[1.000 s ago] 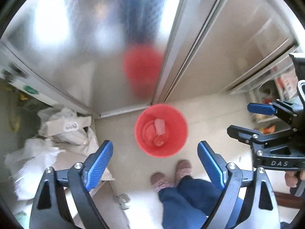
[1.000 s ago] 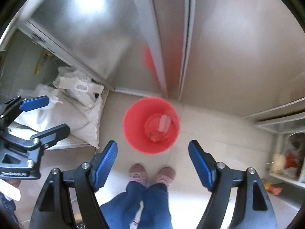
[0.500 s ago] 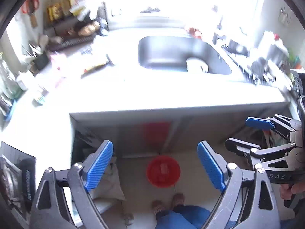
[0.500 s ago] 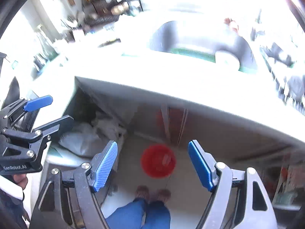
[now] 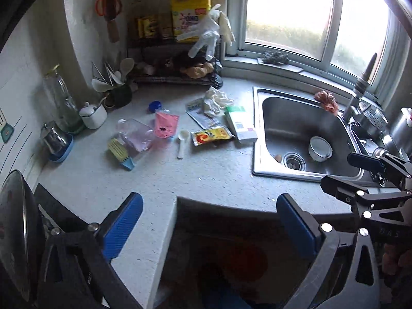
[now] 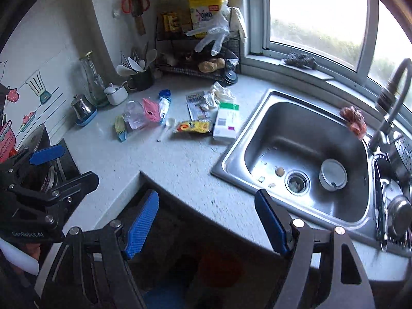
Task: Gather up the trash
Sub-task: 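Close the right gripper on the blue-wrapped packet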
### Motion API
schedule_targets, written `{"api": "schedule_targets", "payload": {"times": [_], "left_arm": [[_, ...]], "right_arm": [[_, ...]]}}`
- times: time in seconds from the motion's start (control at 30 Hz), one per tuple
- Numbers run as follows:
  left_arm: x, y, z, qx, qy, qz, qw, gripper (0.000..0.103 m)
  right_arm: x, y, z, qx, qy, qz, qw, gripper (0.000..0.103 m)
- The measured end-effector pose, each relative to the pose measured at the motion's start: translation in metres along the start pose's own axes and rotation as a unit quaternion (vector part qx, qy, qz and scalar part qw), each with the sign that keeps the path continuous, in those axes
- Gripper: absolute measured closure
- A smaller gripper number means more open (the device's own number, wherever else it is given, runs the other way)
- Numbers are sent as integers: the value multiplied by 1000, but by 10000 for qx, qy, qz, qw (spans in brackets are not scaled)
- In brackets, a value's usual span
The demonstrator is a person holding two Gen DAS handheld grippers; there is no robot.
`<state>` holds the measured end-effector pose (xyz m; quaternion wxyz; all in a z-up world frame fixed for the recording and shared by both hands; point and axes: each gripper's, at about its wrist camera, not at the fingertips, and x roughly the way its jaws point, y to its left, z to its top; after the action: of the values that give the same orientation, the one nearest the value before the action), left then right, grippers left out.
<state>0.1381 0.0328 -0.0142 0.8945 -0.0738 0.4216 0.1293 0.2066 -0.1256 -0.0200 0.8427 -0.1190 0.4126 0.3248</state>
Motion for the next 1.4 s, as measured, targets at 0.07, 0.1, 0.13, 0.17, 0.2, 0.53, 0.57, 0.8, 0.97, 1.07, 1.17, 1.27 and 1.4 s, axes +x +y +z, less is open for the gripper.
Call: {"api": "schedule_targets", "payload": {"times": [0.07,0.1,0.13,0.17,0.2,0.53,0.57,0.8,0.97,1.07,1.17,1.27,1.4], "left_arm": [[13,24,18,-82,42,116,9999,0],[19,35,27,-113,91,158,9998,0],[27,47,36,-159,153,202,9996,0],[33,60,45,-206,203,225,9993,0],[42,73,57,-288,251,221,9990,0],[140,172,133,-968,763,136,9923,0],[151,178,137,-1017,858,106,9911,0],[219,212,145,-1262,1576,23,9794,0],[255,230,135,-1500,1959,5,9691,0],[273,239,127,-1704,2154,-8,9615,0],[284,248,120,-1822,2259,-19,9570,0],[289,253,116,-1839,2236,-14,9572,0],[289,252,115,-1847,2226,-63,9572,0]], "right_arm": [[14,16,24,-174,-46,81,9998,28],[22,21,33,-215,-17,125,9997,28],[35,27,47,-232,47,174,9996,28],[47,33,58,-235,111,239,9994,28],[58,38,69,-242,155,319,9991,28],[169,72,181,-256,751,476,9957,28],[180,73,186,-271,821,482,9951,28],[261,86,212,-412,1539,556,9857,28],[307,95,214,-539,2052,633,9752,28],[326,100,211,-654,2250,611,9702,28],[343,105,207,-709,2473,676,9640,28],[354,110,205,-738,2577,678,9610,28],[360,114,202,-792,2665,686,9581,42]]}}
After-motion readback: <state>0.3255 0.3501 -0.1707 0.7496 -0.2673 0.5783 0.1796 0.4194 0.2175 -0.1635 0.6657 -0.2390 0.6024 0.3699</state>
